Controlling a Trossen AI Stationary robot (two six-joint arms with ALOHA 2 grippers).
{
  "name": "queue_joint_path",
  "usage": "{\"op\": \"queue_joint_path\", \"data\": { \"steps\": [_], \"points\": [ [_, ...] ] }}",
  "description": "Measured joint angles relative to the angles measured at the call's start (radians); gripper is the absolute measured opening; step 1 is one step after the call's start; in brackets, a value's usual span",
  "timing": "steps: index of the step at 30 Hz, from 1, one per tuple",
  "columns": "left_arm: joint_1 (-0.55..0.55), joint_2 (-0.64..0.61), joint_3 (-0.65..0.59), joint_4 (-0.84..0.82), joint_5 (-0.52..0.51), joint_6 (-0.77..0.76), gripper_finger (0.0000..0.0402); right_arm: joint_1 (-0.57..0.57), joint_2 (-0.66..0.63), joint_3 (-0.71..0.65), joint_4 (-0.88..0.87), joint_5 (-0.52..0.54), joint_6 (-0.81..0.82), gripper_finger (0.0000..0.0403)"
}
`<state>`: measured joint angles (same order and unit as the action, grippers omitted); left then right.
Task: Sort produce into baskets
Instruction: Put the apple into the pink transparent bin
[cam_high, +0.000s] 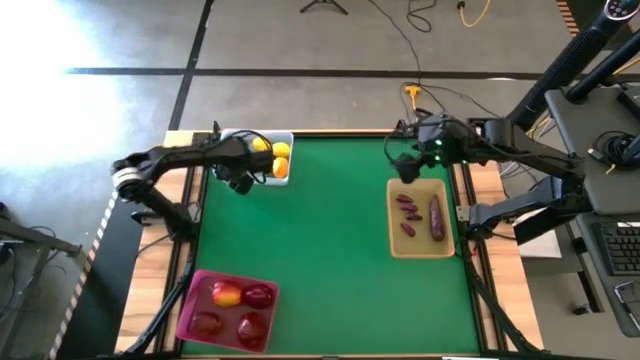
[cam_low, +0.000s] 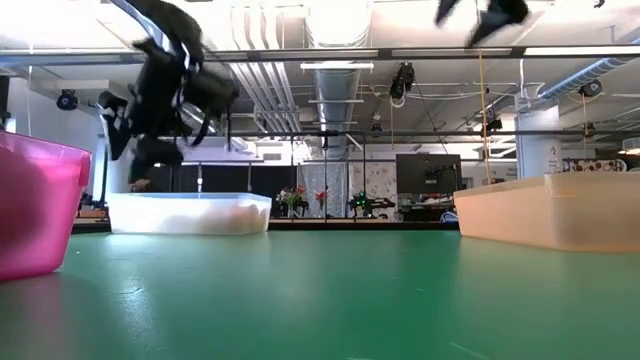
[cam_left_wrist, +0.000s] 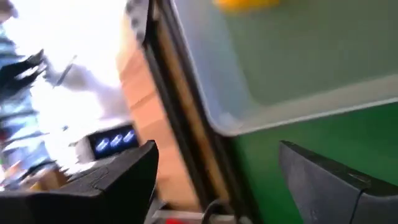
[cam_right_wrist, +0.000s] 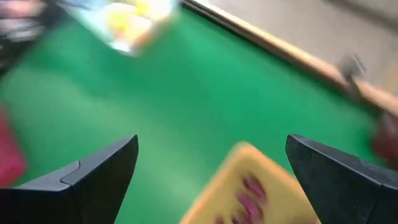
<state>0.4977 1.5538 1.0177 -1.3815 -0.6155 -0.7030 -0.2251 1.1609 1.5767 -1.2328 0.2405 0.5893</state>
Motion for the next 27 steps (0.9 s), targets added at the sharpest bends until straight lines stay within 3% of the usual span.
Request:
{"op": "queue_joint_path", "data": {
  "steps": [2,5,13,19,27],
  "points": [
    [-0.013,-0.074,0.001,0.068,0.017,0.037,0.0309,-0.056,0.018,-0.011,-0.081,0.005,0.112,0.0400],
    [-0.041,-0.201,-0.007,0.257,0.130,0.141,0.0309,-0.146,0.063,-0.044,-0.123,-0.013,0.203,0.0400],
    [-0.188,-0.460,-0.091,0.756,0.416,0.257,0.0309,-0.433,0.274,-0.112,-0.123,0.014,0.158,0.0400],
    [-0.366,-0.538,-0.171,0.930,0.424,0.244,0.0309,-0.580,0.446,-0.085,-0.122,-0.002,0.056,0.0400],
    [-0.553,-0.547,-0.292,1.268,0.420,0.218,0.0309,-0.786,0.593,-0.059,-0.119,-0.007,0.012,0.0400]
  ]
}}
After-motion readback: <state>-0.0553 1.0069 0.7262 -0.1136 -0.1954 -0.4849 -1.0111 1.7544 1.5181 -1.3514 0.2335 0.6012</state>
